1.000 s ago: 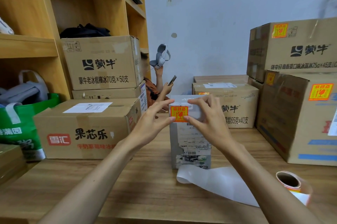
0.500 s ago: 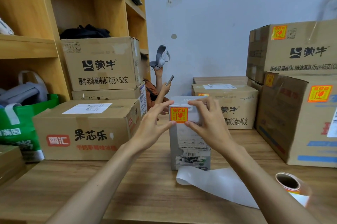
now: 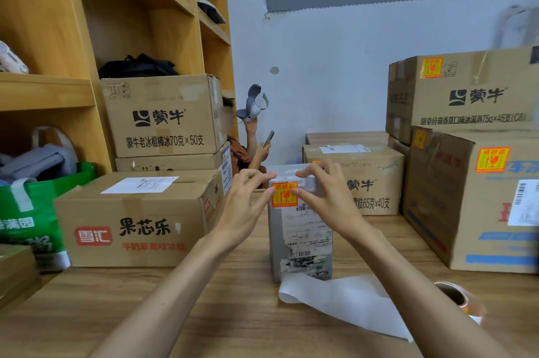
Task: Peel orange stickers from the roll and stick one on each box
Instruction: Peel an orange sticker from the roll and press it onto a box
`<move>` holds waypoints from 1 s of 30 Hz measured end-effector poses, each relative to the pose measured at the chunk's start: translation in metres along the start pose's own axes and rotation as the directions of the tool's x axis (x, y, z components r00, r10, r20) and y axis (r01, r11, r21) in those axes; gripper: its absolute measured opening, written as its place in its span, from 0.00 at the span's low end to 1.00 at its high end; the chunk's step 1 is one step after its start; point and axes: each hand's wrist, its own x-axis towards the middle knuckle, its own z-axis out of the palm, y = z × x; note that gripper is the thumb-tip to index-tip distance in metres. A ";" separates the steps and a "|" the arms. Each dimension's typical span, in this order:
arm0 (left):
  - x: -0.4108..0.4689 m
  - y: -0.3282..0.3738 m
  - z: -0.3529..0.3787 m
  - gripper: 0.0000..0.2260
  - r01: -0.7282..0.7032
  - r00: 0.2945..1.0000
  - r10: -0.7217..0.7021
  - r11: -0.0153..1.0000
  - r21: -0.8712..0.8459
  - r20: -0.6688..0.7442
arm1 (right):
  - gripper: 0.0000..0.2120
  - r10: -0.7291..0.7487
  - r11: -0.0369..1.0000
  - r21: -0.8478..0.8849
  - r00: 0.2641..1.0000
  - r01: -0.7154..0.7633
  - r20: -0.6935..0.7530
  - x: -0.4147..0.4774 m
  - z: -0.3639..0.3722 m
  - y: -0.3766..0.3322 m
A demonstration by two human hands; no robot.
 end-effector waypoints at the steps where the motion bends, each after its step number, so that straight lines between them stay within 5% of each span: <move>1: 0.000 0.001 0.000 0.15 -0.002 1.000 0.002 1.000 0.008 -0.008 | 0.13 0.001 1.000 -0.011 1.000 -0.001 0.011 0.001 -0.002 0.000; 9: -0.006 0.021 0.002 0.15 -0.032 0.997 0.029 0.999 0.044 0.071 | 0.30 0.062 0.973 -0.227 0.992 -0.035 0.114 -0.003 -0.022 -0.009; 15: 0.005 0.018 -0.013 0.28 0.201 0.967 -0.173 0.970 -0.140 0.188 | 0.41 0.088 0.931 -0.362 0.988 -0.036 0.127 -0.010 -0.021 -0.029; 18: 0.006 0.010 -0.016 0.26 0.275 0.939 -0.233 0.951 -0.143 0.251 | 0.44 0.073 0.901 -0.434 0.993 -0.024 0.095 -0.010 -0.018 -0.035; 22: -0.001 0.006 -0.018 0.23 0.218 0.964 -0.193 0.968 -0.122 0.184 | 0.35 0.072 0.906 -0.422 0.993 -0.028 0.089 -0.007 -0.015 -0.029; 27: -0.010 0.004 -0.021 0.22 0.136 0.985 -0.121 0.983 -0.124 0.123 | 0.23 0.134 0.990 -0.060 0.982 -0.126 0.136 -0.007 -0.025 -0.016; 30: -0.014 0.006 -0.019 0.23 0.085 0.992 -0.074 0.991 -0.101 0.106 | 0.18 0.117 0.993 0.016 0.983 -0.121 0.141 -0.009 -0.030 -0.007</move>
